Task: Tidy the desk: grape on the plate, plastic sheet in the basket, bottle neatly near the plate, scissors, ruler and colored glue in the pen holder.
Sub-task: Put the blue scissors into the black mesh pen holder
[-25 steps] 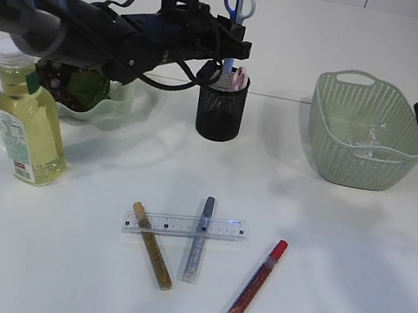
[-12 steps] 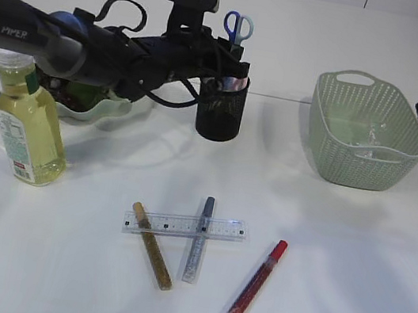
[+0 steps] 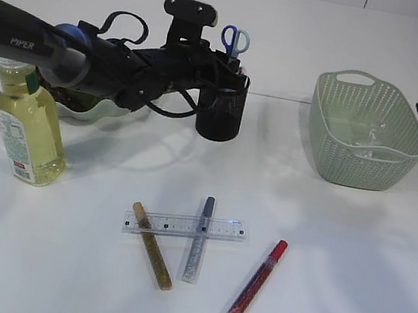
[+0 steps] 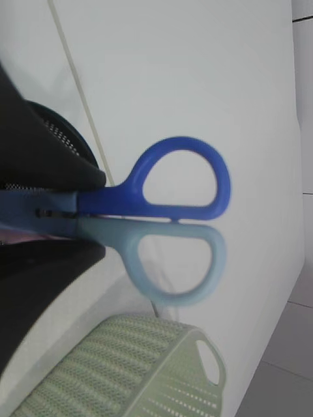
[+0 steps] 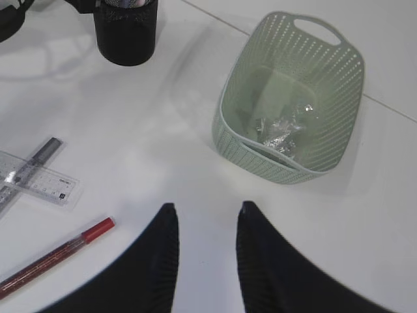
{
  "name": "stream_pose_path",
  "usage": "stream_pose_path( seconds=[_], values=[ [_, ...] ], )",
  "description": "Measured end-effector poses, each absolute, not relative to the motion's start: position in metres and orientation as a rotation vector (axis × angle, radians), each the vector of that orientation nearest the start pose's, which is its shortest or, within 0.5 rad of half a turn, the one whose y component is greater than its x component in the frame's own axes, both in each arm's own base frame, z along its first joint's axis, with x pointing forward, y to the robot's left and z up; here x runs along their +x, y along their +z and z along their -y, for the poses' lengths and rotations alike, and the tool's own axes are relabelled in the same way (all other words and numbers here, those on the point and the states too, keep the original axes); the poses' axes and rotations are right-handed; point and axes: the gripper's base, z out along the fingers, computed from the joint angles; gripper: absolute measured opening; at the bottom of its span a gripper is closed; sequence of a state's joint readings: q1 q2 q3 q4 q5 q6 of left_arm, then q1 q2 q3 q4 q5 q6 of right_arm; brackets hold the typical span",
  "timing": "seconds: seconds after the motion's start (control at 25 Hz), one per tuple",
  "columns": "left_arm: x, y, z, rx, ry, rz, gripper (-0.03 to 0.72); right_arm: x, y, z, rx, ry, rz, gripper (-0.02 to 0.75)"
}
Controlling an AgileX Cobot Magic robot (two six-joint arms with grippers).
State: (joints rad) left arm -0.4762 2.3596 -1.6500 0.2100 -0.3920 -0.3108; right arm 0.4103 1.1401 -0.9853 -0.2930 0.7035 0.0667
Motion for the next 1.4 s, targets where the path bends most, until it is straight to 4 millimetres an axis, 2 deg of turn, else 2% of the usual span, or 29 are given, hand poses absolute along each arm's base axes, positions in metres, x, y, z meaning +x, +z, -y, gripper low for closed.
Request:
stream_pose_path(
  seconds=[0.72, 1.08, 1.24, 1.4],
  values=[
    [0.47, 0.138, 0.246, 0.388, -0.456, -1.869, 0.2, 0.223, 0.341, -0.078, -0.563, -0.099, -2.215, 0.258],
    [0.47, 0.137, 0.245, 0.391, -0.439, -1.908, 0.333, 0.223, 0.341, -0.078, -0.561, -0.097, -2.214, 0.258],
    [0.468, 0.148, 0.243, 0.39, -0.422, -1.932, 0.341, 0.223, 0.341, -0.078, -0.561, -0.097, -2.213, 0.258],
    [0.465, 0.176, 0.24, 0.389, -0.405, -1.93, 0.344, 0.223, 0.341, -0.078, -0.561, -0.097, -2.213, 0.258]
  ],
)
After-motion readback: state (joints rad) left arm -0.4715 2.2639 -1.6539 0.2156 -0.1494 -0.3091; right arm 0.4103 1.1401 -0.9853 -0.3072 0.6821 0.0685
